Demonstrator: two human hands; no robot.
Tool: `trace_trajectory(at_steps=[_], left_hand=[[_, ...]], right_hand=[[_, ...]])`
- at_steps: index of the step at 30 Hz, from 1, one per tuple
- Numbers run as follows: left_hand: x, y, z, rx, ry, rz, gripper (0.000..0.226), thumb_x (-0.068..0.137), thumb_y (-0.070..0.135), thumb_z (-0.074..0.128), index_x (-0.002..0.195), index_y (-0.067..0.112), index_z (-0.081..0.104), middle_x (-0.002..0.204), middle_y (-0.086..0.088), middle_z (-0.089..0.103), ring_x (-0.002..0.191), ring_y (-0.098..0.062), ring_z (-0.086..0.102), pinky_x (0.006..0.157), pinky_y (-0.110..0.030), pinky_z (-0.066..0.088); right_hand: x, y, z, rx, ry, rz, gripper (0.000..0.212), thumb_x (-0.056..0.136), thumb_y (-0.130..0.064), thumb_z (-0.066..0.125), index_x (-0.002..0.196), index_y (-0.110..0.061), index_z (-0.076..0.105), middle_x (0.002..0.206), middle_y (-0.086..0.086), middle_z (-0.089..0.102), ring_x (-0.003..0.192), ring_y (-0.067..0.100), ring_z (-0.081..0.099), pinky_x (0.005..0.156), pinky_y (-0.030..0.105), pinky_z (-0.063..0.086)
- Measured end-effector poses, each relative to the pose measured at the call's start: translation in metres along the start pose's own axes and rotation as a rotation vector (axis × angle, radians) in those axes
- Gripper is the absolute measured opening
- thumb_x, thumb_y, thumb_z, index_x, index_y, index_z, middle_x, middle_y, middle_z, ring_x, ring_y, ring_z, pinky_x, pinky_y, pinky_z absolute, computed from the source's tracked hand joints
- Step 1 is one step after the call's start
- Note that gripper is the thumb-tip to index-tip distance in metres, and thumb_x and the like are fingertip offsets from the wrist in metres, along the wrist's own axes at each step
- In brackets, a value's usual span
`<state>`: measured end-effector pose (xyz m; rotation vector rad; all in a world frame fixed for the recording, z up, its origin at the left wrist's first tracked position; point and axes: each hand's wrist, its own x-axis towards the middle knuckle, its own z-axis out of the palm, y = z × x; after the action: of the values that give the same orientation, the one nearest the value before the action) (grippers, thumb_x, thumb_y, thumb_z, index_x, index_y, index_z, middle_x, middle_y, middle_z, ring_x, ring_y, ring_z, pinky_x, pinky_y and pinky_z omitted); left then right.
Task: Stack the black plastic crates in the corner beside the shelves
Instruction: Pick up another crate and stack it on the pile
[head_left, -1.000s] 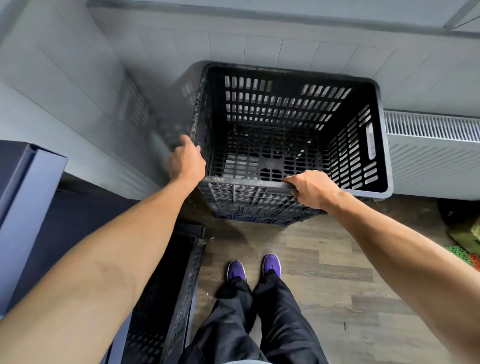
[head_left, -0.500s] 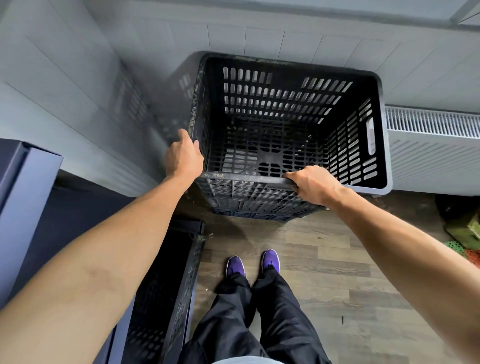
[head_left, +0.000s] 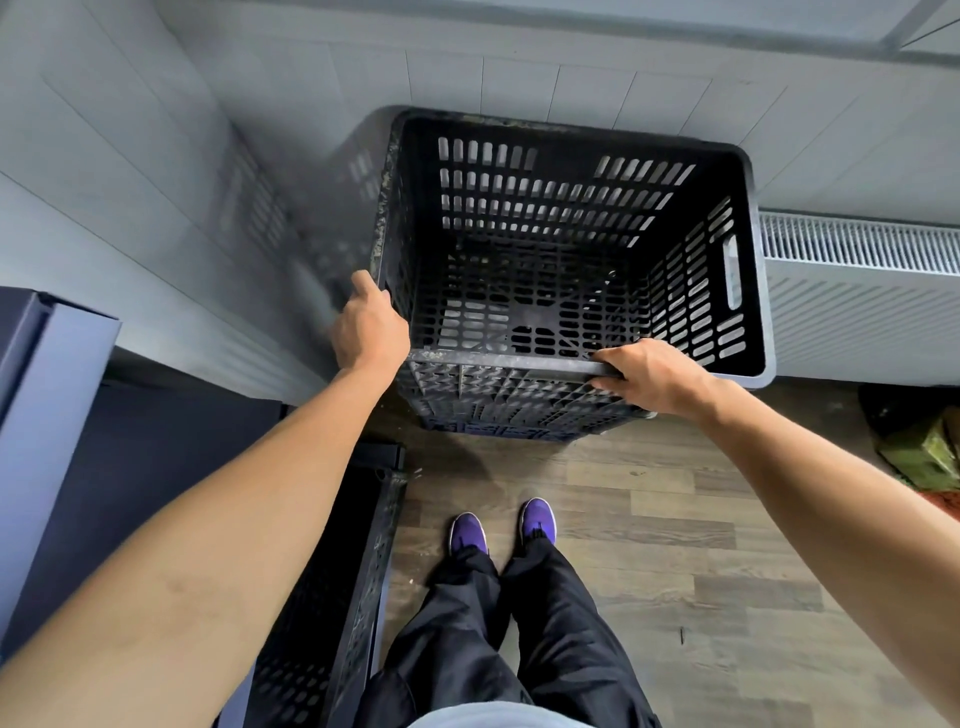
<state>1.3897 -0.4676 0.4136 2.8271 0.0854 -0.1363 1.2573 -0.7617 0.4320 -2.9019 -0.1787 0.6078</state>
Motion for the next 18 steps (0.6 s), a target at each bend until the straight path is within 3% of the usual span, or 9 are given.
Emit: trace_trajectory(at_steps=[6, 14, 18], left_hand=[[0.009, -0.002, 0.002, -0.019, 0.006, 0.019, 0.022, 0.106, 0.026, 0.032, 0.116, 0.006, 0.036, 0.097, -0.018, 0.066, 0.066, -0.03, 0.05, 0.054, -0.038, 0.039], [0.009, -0.01, 0.008, -0.088, 0.058, 0.042, 0.024, 0.105, 0.03, 0.034, 0.108, 0.007, 0.041, 0.093, -0.015, 0.07, 0.073, -0.035, 0.062, 0.054, -0.037, 0.038], [0.017, 0.0, 0.005, -0.047, 0.019, 0.027, 0.024, 0.106, 0.029, 0.032, 0.11, 0.006, 0.039, 0.092, -0.017, 0.068, 0.072, -0.036, 0.06, 0.055, -0.039, 0.038]], right_hand=[[0.003, 0.004, -0.003, -0.024, -0.001, -0.041, 0.022, 0.094, -0.036, 0.059, 0.099, -0.015, 0.065, 0.082, 0.004, 0.071, 0.072, 0.024, 0.065, 0.068, 0.034, 0.05], [-0.005, 0.002, 0.001, -0.032, 0.026, -0.051, 0.027, 0.096, -0.038, 0.054, 0.106, -0.015, 0.063, 0.084, 0.006, 0.072, 0.073, 0.028, 0.068, 0.07, 0.039, 0.055], [0.0, 0.007, -0.005, -0.026, 0.016, -0.059, 0.025, 0.097, -0.037, 0.052, 0.1, -0.013, 0.062, 0.077, 0.007, 0.07, 0.07, 0.029, 0.066, 0.065, 0.037, 0.051]])
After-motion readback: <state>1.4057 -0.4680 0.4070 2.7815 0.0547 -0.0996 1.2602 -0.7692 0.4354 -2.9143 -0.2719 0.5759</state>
